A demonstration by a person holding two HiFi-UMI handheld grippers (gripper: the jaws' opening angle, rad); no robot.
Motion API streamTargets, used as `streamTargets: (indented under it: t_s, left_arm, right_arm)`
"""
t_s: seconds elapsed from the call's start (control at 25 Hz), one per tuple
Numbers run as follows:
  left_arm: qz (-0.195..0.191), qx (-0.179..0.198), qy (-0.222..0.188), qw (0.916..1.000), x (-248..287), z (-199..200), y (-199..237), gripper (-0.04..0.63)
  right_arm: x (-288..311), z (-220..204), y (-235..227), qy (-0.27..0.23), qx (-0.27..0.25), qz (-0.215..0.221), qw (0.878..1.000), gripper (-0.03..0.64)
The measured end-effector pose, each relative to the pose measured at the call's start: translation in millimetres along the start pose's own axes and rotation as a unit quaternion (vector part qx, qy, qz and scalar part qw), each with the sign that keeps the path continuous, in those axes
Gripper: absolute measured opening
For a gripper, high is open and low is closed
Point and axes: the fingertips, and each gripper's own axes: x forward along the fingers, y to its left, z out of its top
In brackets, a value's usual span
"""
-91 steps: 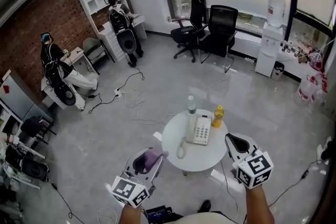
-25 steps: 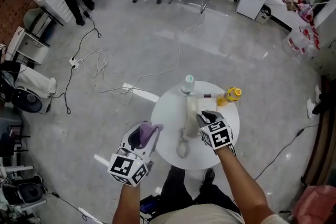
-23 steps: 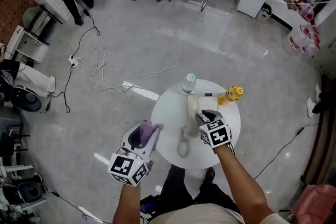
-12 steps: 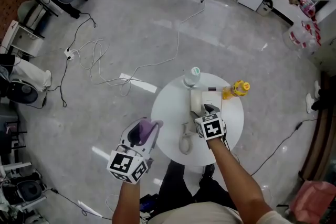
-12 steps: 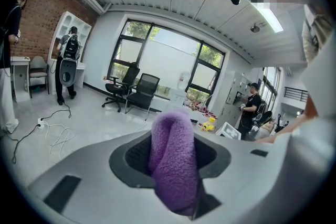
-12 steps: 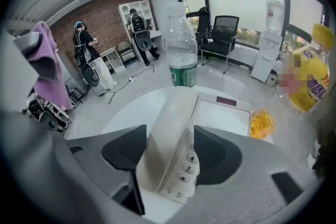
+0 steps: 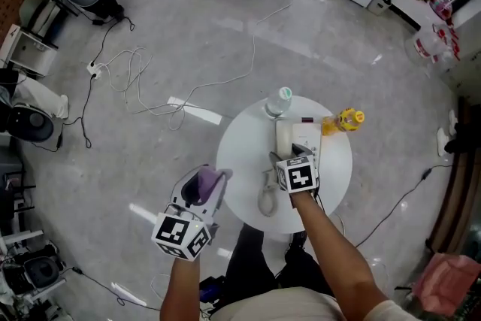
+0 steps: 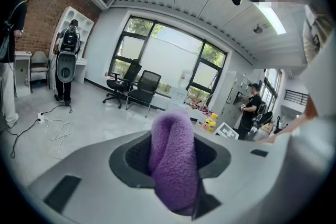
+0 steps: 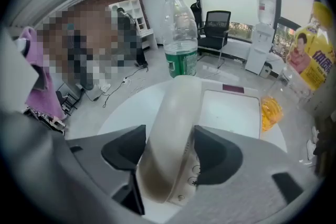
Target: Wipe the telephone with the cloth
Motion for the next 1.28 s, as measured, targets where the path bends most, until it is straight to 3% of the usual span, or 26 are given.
streamTargets:
  t_s: [0.16, 0.36, 0.48, 0.56, 0.72, 0.92, 1.0, 1.12, 1.2, 1.28]
  left_arm:
    - [-0.003, -0.002, 0.002, 1.0000, 1, -3, 1, 0.164]
    - [-0.006, -0.001, 0.000, 1.0000, 3, -1, -1, 0.164]
    - [-0.005, -0.001, -0.003, 1.0000, 0, -6, 1, 0.164]
    - [-0.005, -0.001, -0.005, 1.0000, -5, -13, 4, 0.164]
    - [-0.007, -0.002, -0.006, 1.0000, -3, -12, 2, 0.164]
    - [-0.023, -0.006, -0.009, 0.9997, 27, 9, -22, 0.164]
    - [-0.036, -0.009, -0.013, 0.9992, 38, 13, -32, 0.164]
    - [-0.054, -0.018, -0.021, 0.9981, 55, 19, -48, 0.164]
    - [-0.064, -0.028, -0.029, 0.9972, 68, 25, -55, 0.164]
    - [-0.073, -0.042, -0.038, 0.9957, 79, 33, -62, 0.164]
  right_arm:
    - [-1, -1, 2, -0.006, 0.037, 0.000, 0.999, 0.238]
    - [-4, -3, -1, -0.013, 0.117, 0.053, 0.992, 0.208]
    - [-6, -7, 6, -0.037, 0.180, 0.117, 0.976, 0.201]
    - [-10, -6, 15, -0.061, 0.224, 0.164, 0.959, 0.199]
    - [-32, 7, 22, -0.108, 0.316, 0.265, 0.905, 0.198]
    - [-80, 26, 13, -0.135, 0.328, 0.383, 0.853, 0.198]
    - [-101, 27, 22, -0.142, 0.354, 0.445, 0.810, 0.198]
    - [-141, 37, 37, -0.172, 0.377, 0.538, 0.734, 0.198]
    - [-163, 44, 45, -0.189, 0.382, 0.578, 0.695, 0.198]
    - [-180, 50, 50, -0.203, 0.389, 0.604, 0.665, 0.196]
